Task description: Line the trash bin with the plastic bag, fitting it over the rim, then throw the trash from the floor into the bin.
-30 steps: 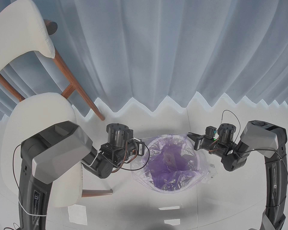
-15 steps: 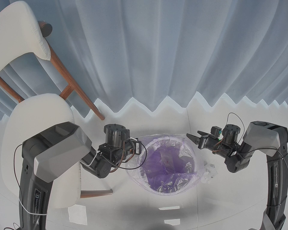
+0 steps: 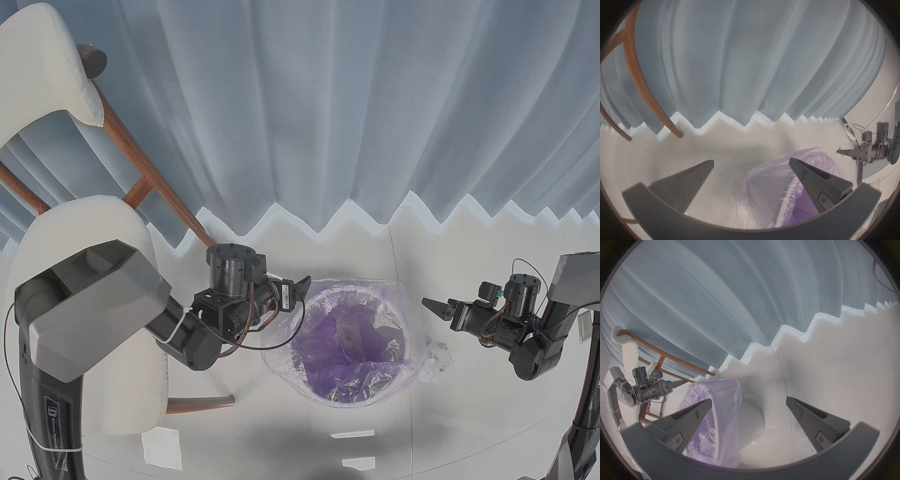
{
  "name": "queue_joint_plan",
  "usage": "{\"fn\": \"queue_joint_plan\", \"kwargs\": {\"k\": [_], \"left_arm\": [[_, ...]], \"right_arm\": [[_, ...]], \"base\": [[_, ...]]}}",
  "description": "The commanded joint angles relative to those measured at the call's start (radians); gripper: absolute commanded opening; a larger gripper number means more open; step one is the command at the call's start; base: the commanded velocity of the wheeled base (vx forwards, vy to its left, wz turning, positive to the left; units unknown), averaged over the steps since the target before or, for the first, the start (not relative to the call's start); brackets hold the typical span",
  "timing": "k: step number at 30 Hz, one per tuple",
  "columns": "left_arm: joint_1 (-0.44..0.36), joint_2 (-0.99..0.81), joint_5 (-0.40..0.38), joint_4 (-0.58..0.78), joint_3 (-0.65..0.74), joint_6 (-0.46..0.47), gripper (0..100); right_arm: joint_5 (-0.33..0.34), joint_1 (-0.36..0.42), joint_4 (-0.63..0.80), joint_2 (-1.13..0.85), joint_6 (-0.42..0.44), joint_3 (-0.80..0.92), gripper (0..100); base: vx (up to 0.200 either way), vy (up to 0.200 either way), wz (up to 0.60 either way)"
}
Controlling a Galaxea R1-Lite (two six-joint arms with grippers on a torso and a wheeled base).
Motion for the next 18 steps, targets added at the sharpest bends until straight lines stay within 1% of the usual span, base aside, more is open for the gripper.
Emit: {"fn": "queue_joint_plan", "kwargs": {"k": [1,4,6,7,9,11,12,13,14,18], "left_arm": [[0.003,-0.159,0.010,0.001,0.116,-0.011,100],[-0.011,-0.222,0.010,0.000,0.238,-0.009,100],[-0.031,-0.254,0.008,0.000,0.310,-0.012,100],[-0.036,-0.258,0.008,0.000,0.323,-0.014,100],[-0.072,-0.288,0.005,-0.005,0.439,-0.043,100],[-0.091,-0.286,0.002,-0.016,0.508,-0.061,100],[-0.091,-0.286,0.002,-0.017,0.511,-0.063,100],[-0.094,-0.277,0.001,-0.042,0.553,-0.070,100],[-0.094,-0.266,0.001,-0.059,0.564,-0.070,100],[-0.088,-0.165,0.005,-0.152,0.567,-0.069,100]], "right_arm": [[0.002,-0.016,-0.123,-0.045,-0.021,0.168,100],[0.002,-0.008,-0.218,-0.003,-0.044,0.211,100],[0.002,-0.005,-0.224,0.006,-0.078,0.225,100],[0.003,-0.005,-0.222,0.006,-0.084,0.228,100],[0.040,-0.002,-0.222,0.009,-0.121,0.263,100],[0.069,0.001,-0.222,0.012,-0.134,0.275,100],[0.069,0.003,-0.222,0.012,-0.136,0.275,100],[0.072,0.010,-0.222,0.029,-0.144,0.274,100],[0.072,0.012,-0.222,0.043,-0.147,0.269,100],[0.074,0.018,-0.222,0.070,-0.153,0.241,100]], "base": [[0.000,0.000,0.00],[0.000,0.000,0.00],[0.000,0.000,0.00],[0.000,0.000,0.00],[0.000,0.000,0.00],[0.000,0.000,0.00],[0.000,0.000,0.00],[0.000,0.000,0.00],[0.000,0.000,0.00],[0.000,0.000,0.00]]}}
